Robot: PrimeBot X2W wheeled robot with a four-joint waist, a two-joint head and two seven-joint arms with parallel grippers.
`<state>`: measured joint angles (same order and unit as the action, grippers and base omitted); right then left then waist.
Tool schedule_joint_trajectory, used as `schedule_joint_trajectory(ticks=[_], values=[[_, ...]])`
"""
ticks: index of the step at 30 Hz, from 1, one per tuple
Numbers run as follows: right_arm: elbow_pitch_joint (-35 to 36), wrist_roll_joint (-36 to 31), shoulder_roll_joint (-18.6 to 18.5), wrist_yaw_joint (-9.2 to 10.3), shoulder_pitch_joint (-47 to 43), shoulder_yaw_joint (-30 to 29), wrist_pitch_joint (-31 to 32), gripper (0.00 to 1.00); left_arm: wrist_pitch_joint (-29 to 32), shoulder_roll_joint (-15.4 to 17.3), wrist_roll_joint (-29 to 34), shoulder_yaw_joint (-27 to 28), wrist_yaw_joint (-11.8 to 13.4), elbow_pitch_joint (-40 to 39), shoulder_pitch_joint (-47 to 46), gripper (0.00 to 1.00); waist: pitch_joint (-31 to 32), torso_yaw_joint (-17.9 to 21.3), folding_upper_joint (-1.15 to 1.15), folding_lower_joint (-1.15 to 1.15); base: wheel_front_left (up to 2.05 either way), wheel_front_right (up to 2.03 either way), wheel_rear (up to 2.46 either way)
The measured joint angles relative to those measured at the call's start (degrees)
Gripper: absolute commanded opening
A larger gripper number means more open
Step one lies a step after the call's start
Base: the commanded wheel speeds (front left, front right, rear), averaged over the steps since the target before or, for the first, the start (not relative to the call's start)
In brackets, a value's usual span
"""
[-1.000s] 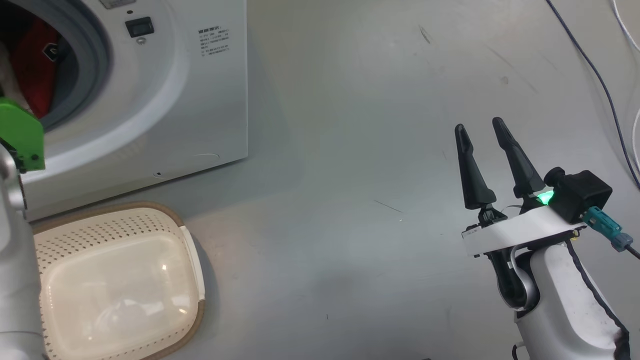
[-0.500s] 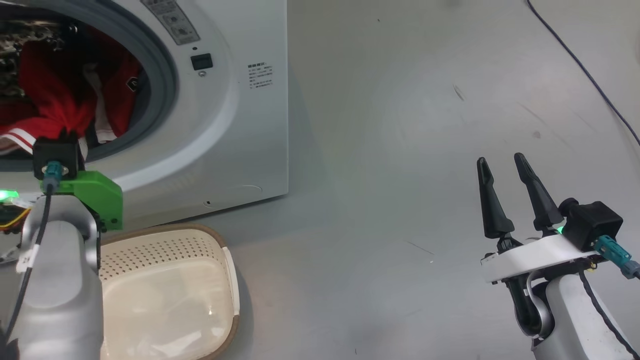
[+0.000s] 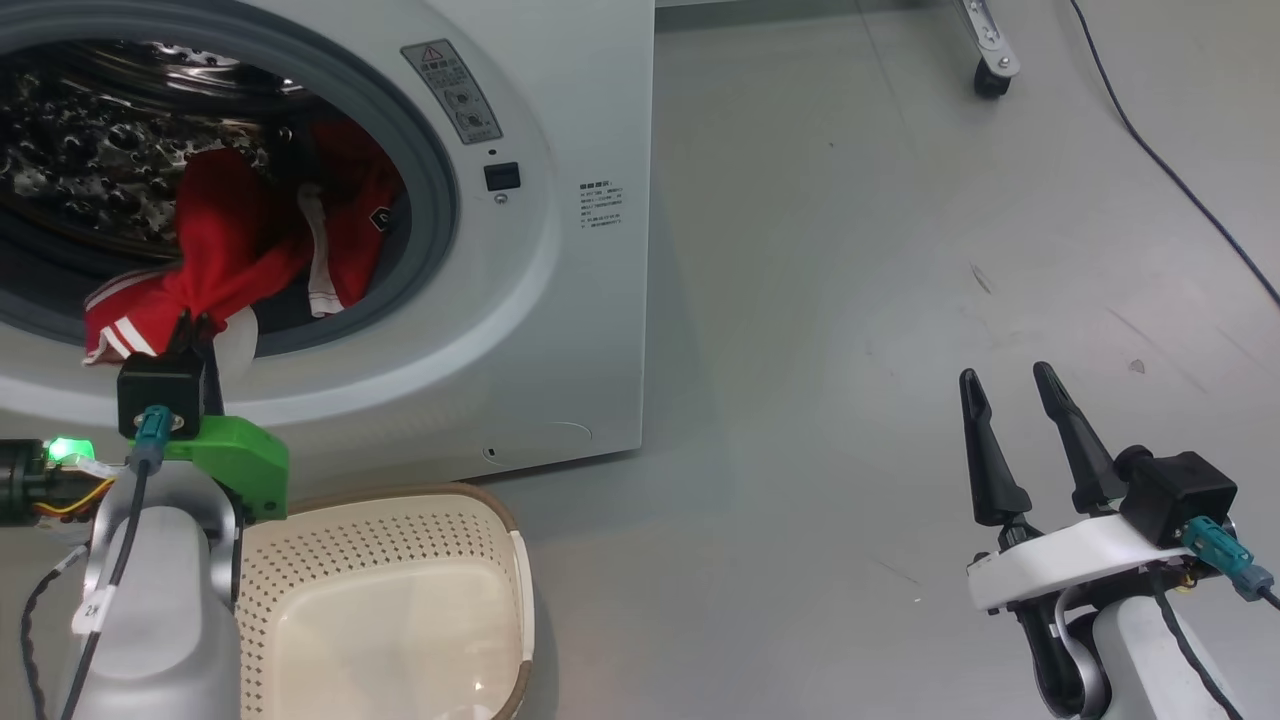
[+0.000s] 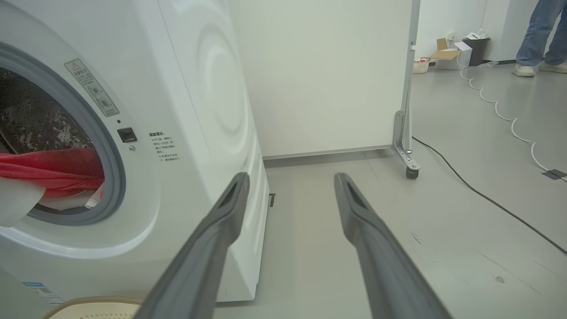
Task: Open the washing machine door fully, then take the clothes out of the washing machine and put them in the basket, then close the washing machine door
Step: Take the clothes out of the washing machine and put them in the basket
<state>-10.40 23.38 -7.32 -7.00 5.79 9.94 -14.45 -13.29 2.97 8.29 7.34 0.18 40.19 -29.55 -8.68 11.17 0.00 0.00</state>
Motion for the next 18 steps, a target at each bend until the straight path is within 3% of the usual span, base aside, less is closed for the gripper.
schedule_joint_trajectory(ticks=[8, 18], values=[[0.21, -0.58, 0.0, 0.0, -0.94, 0.47, 0.0, 1.0, -0.97, -0.8, -4.42, 2.27, -0.03, -5.2, 2.36, 0.0, 2.48, -1.2, 0.0, 0.0, 0.0, 0.0, 0.0], [0.54, -0.83, -0.01, 0.0, -1.75, 0.79, 0.0, 1.0, -1.01, -1.13, -6.23, 0.86, -0.94, -16.94, 2.68, 0.0, 3.07, -1.56, 0.0, 0.0, 0.0, 0.0, 0.0]])
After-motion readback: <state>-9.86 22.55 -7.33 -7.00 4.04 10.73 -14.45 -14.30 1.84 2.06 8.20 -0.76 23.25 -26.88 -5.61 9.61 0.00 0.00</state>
